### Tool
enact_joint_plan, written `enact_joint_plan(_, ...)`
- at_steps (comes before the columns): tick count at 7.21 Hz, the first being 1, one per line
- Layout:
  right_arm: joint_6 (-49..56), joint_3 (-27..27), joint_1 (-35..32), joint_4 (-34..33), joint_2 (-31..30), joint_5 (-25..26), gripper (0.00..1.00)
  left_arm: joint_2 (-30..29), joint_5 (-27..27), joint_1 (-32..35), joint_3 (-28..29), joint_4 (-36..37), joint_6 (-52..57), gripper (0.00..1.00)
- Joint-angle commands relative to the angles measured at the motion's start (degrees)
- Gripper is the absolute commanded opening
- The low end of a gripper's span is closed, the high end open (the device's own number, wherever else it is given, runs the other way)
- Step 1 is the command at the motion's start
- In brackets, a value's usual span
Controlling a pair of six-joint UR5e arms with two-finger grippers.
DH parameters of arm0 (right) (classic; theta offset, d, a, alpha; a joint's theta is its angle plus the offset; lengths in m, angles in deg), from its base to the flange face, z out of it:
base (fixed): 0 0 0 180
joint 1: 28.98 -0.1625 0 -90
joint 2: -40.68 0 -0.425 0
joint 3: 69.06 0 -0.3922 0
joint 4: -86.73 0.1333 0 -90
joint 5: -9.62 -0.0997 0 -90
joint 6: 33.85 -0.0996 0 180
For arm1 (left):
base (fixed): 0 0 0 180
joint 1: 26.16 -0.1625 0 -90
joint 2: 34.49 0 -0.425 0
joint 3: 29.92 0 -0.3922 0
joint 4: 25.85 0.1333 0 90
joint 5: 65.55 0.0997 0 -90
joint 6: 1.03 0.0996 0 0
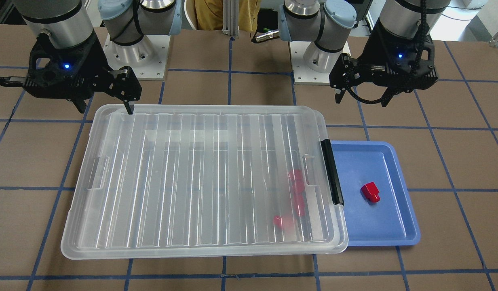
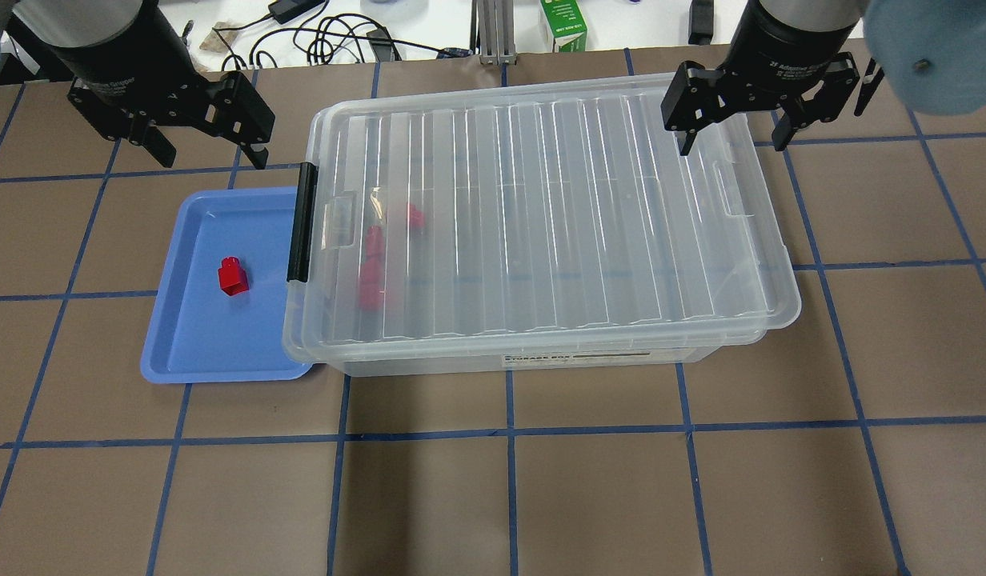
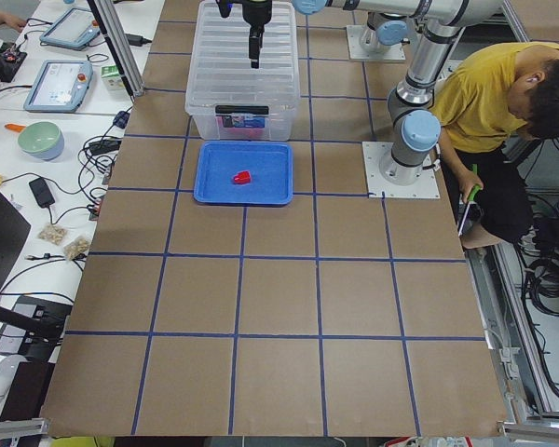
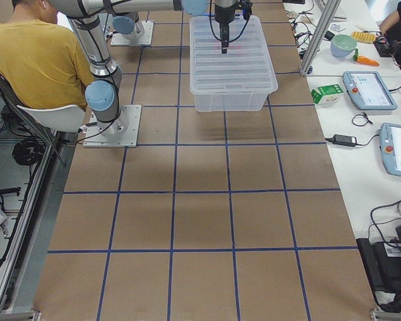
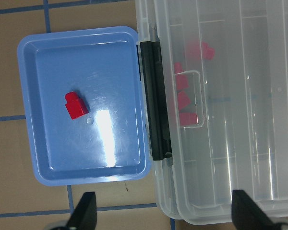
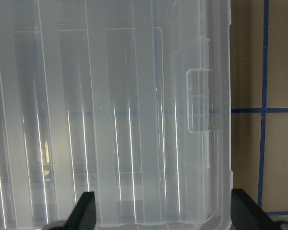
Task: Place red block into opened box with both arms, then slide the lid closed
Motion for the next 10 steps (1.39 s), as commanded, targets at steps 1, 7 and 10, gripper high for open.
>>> enact_joint_plan(1, 0.0, 0.0, 0.0, 0.0, -0.1, 0.0, 1.00, 0.0, -0.1, 0.1, 0.0, 0.1, 0.0, 1.00)
enact_joint_plan(7, 11.5, 0.9, 10.3, -5.9, 8.8, -0.4, 1.00, 0.1, -0.2, 0.0, -0.1, 0.2, -0.1, 1.00)
enact_joint_plan(10, 15.6, 4.2, 12.0, -13.9, 15.3, -0.6, 0.98, 0.1, -0.2, 0.0, -0.1, 0.1, -0.1, 1.00)
